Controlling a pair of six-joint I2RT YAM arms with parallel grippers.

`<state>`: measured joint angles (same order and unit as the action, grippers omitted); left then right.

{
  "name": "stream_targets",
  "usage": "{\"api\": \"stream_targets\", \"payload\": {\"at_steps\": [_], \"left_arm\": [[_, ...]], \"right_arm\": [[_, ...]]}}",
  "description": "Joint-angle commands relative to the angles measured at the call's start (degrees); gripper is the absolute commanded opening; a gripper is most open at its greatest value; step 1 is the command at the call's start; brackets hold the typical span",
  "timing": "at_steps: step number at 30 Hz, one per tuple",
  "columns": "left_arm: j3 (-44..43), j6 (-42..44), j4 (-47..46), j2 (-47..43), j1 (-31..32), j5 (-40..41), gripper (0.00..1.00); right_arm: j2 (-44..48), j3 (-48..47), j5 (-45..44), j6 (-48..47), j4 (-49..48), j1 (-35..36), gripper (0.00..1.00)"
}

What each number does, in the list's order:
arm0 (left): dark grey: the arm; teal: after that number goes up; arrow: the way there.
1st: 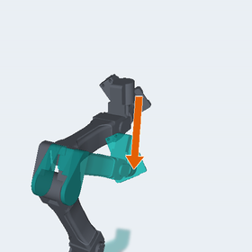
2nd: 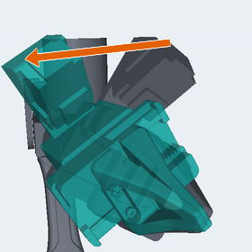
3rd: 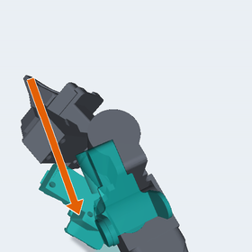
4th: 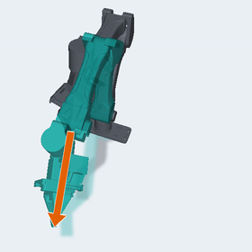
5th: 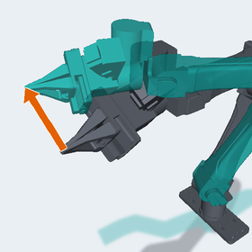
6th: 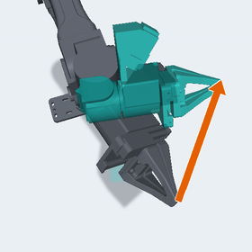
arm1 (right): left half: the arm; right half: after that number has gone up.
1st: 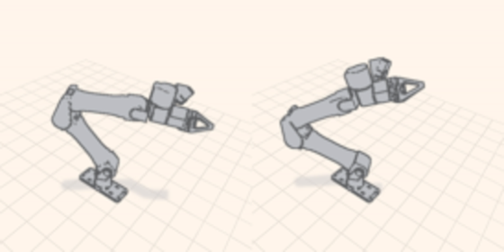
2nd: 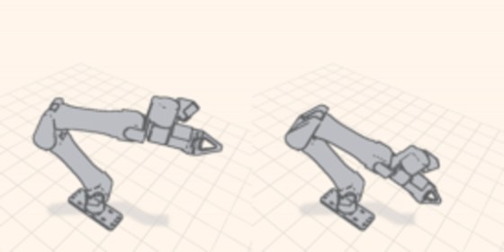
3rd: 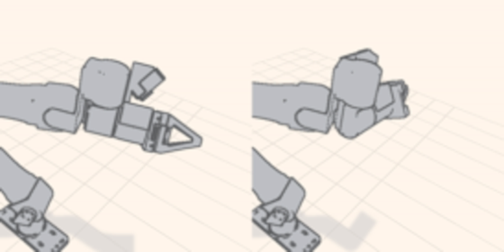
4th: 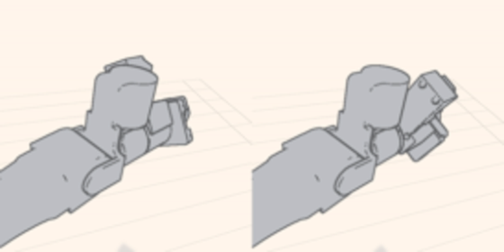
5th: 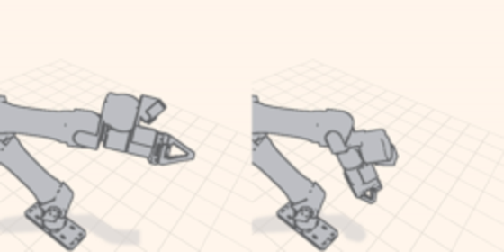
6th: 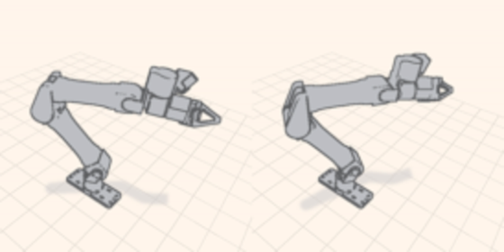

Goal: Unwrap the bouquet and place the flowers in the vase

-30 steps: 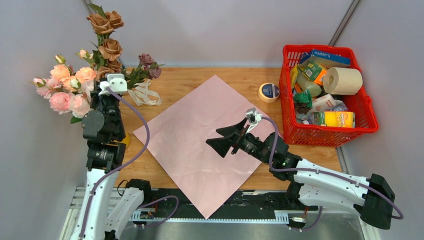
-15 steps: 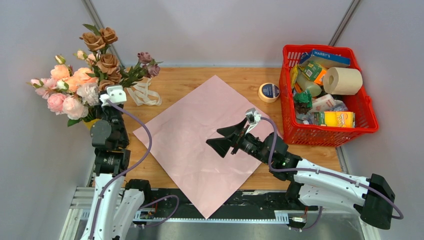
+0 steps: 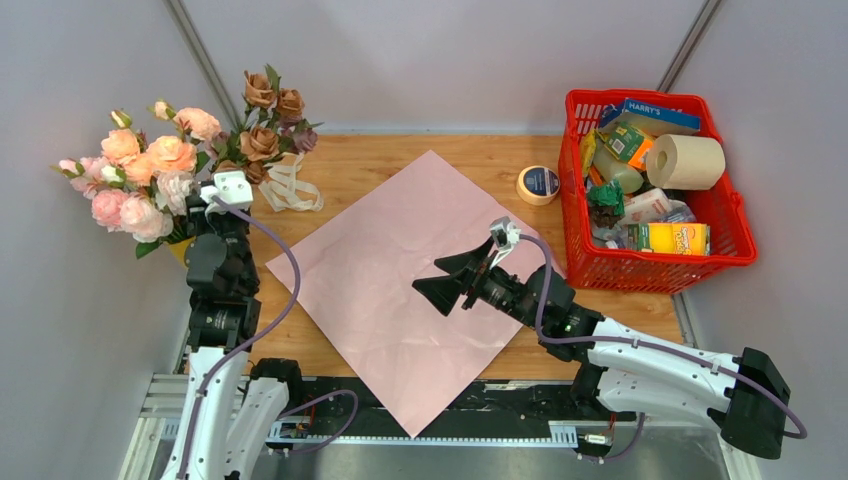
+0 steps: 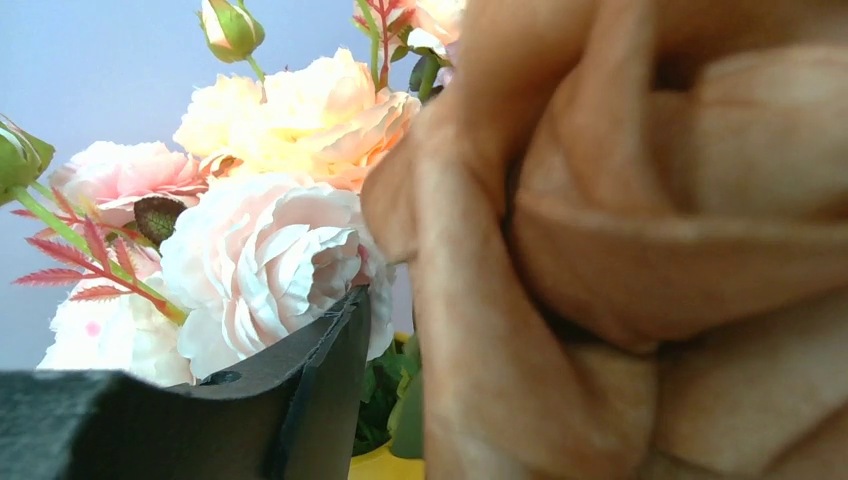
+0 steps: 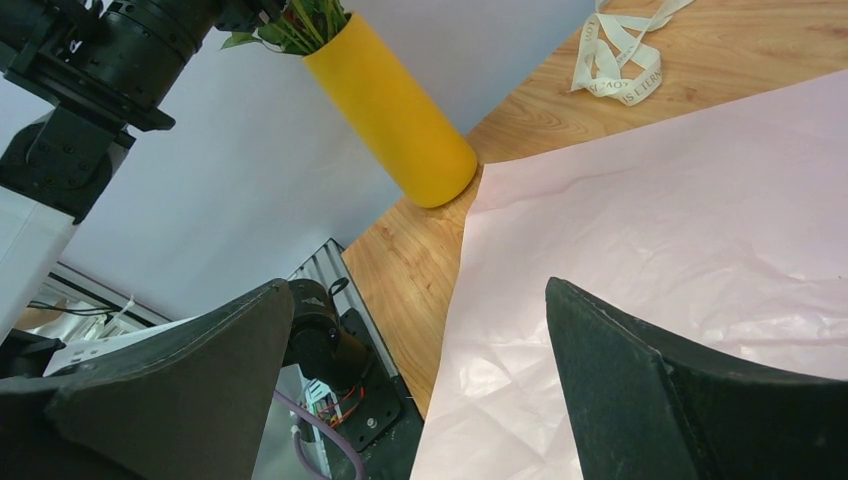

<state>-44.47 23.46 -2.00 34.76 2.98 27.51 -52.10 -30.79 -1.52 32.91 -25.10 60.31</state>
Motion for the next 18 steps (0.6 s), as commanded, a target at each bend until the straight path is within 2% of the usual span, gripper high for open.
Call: {"api": "stream_targets", "payload": {"at_steps": [1, 9, 15, 18], "left_arm": [[-4.48, -1.75, 5.59, -1.01, -0.52, -0.69, 0.56], [-12.65, -2.81, 17.54, -1.63, -0.52, -10.71, 0.60], [-16.96, -4.04, 21.86, -1.28, -0.61, -15.46, 0.67], [-18.11, -4.04, 22.22, -0.66, -0.52, -18.10, 0.68]], "right_arm": [[-0.02, -1.82, -0.06, 0.05, -0.12, 0.24, 1.00], [-1.43, -2.35, 0.55, 1.02, -1.00, 0.24, 1.00], [-2.40, -2.53, 0.55, 1.64, -1.53, 0.24, 1.00], [-2.22, -2.61, 0.55, 1.63, -1.27, 0.24, 1.00]]}}
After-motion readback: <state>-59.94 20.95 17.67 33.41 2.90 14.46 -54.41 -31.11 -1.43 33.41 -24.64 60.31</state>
